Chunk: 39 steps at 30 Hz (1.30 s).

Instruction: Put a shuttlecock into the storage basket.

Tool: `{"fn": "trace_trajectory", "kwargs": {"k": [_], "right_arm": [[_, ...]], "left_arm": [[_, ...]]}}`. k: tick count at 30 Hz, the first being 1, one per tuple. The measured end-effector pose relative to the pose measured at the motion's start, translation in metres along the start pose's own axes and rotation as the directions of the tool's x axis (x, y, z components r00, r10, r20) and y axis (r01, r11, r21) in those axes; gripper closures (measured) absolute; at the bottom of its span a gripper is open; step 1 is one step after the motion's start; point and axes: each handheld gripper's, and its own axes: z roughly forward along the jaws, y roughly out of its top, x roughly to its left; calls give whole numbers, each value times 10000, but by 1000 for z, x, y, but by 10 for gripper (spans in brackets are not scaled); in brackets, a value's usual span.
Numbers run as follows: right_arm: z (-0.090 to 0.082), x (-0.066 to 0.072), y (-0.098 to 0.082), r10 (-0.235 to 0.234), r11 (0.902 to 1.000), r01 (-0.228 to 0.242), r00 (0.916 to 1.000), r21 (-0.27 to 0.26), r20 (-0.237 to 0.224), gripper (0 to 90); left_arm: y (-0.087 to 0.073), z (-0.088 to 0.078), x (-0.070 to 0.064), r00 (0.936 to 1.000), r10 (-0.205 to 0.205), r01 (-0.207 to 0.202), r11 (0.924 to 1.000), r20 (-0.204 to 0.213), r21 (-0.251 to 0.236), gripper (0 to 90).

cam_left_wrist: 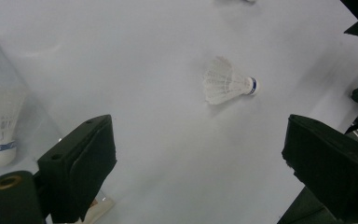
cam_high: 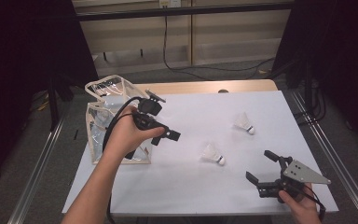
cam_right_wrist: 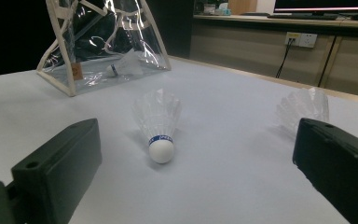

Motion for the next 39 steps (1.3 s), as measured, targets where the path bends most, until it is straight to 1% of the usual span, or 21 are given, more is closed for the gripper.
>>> {"fn": "trace_trajectory", "kwargs": {"k": [9,13,16,18,19,26,28,30,32,34,36,37,39], "right_arm": [[0,0,0,-31,10000,31,10000,14,13,6],[0,0,0,-25,10000,25,10000,1,9,6],[0,0,0,-37,10000,37,10000,27,3,6],[0,0,0,-33,10000,33,10000,17,18,6],[0,0,0,-33,10000,33,10000,24,17,6],[0,1,0,-17,10000,17,10000,18,-6,5],[0,1,0,-24,10000,24,10000,14,-2,6],[0,1,0,-28,10000,28,10000,32,1,5],[0,1,0,-18,10000,18,10000,20,5,6],[0,0,0,-30,10000,30,10000,16,2,6],[0,1,0,-25,10000,25,10000,27,-2,6],[0,0,0,-28,10000,28,10000,20,3,6],[0,1,0,-23,10000,23,10000,18,-3,6]], "left_arm": [[-4,8,-5,9996,229,-229,9997,160,31,91],[-6,14,-7,9993,231,-232,9997,281,37,91],[-8,17,-7,9990,320,-323,9995,317,62,91],[-9,20,-8,9990,309,-311,9995,337,64,91],[-10,21,-8,9987,380,-382,9993,335,55,91],[-15,31,-8,9986,344,-345,9994,405,7,85],[-16,34,-9,9985,406,-406,9992,380,7,85],[-17,36,-9,9984,360,-359,9994,445,-14,85],[-18,39,-9,9979,452,-452,9990,458,-17,84],[-19,42,-9,9977,405,-403,9992,539,-56,79],[-21,45,-8,9971,465,-461,9989,605,-81,74],[-21,47,-9,9971,395,-391,9992,648,-72,69],[-23,50,-9,9965,466,-462,9989,699,-79,66]]}}
